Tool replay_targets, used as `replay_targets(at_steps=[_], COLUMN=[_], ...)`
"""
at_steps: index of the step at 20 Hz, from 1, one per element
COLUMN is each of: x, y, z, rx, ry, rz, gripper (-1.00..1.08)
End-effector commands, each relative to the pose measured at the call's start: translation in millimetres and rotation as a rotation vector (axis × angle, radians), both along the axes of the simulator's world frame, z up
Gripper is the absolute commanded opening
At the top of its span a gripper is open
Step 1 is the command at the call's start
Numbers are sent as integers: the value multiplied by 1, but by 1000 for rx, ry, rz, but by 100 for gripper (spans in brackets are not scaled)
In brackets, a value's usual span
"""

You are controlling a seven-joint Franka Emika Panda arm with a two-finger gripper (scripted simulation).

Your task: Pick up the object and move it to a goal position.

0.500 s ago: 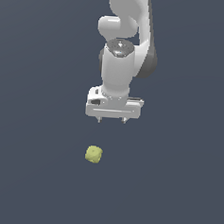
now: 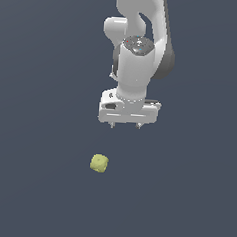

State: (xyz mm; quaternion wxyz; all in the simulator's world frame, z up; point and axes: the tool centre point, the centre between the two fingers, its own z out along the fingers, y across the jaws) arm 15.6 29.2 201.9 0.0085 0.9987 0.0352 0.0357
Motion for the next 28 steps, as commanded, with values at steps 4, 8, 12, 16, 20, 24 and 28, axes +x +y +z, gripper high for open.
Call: replay_targets(at_steps=[4, 8, 12, 16, 20, 24, 28], x=[0, 3, 11, 23, 39, 57, 70], y=[5, 2, -4, -15, -31, -52, -71], z=[2, 0, -7, -18, -34, -56, -77], rx=[1, 2, 5, 10, 15, 19, 23], ry=[0, 2, 7, 15, 26, 39, 51], rz=[7, -2, -27, -65, -118, -183, -240], gripper=[100, 100, 100, 100, 100, 100, 100])
